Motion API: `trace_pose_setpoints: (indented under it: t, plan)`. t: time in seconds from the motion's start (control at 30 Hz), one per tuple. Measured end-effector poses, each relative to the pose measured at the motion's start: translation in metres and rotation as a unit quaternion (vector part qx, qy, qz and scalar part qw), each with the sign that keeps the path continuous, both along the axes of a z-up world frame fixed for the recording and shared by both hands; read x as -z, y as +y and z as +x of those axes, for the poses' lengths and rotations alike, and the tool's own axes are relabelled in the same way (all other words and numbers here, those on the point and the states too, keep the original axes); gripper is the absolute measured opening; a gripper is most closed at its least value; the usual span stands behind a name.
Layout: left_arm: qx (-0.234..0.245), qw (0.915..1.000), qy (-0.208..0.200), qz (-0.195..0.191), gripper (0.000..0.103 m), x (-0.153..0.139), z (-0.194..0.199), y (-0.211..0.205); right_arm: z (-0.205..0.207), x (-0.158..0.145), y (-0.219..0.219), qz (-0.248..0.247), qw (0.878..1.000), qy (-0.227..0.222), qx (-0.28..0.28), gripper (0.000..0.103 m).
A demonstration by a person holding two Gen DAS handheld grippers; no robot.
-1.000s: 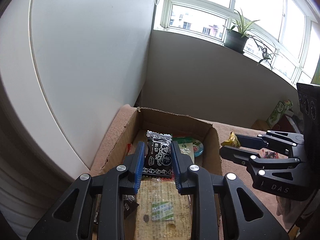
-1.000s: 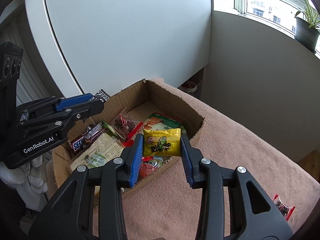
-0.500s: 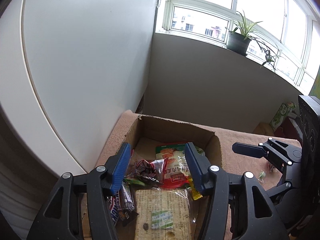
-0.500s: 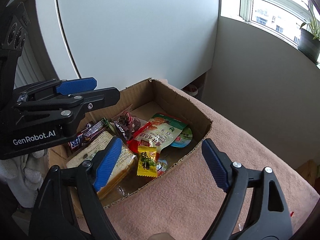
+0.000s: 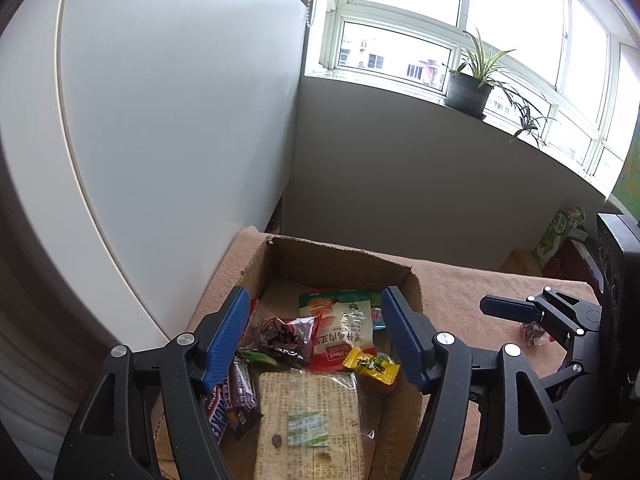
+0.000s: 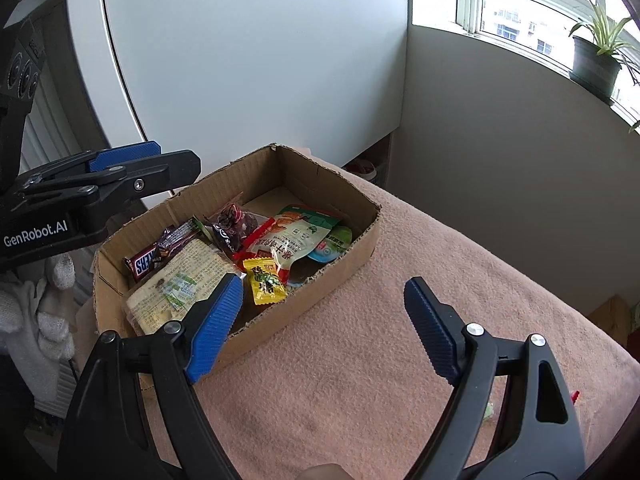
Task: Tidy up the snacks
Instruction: 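Withdraw both tools toward the green candy and the red-wrapped braised egg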
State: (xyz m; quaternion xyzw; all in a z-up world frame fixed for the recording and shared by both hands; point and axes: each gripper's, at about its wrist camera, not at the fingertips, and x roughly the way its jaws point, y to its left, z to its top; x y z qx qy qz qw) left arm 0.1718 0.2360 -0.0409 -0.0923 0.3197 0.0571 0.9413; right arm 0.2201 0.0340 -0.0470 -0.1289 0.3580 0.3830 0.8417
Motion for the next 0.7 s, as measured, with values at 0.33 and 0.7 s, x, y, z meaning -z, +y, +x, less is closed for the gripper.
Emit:
trace_pose_setpoints:
  t: [0.33, 0.7]
  plan:
    - [0.046, 0.9987, -0.012, -0.018, 0.069, 0.003, -0.016, -0.042, 0.006, 0.003, -0.110, 0.010, 0.996, 0.006, 0.093, 0.085]
    - [0.115, 0.9928, 0.009, -0.031, 0.069, 0.017, -0.016, -0.103, 0.043, 0.009, -0.225, -0.010, 0.983, 0.017, 0.183, 0.085]
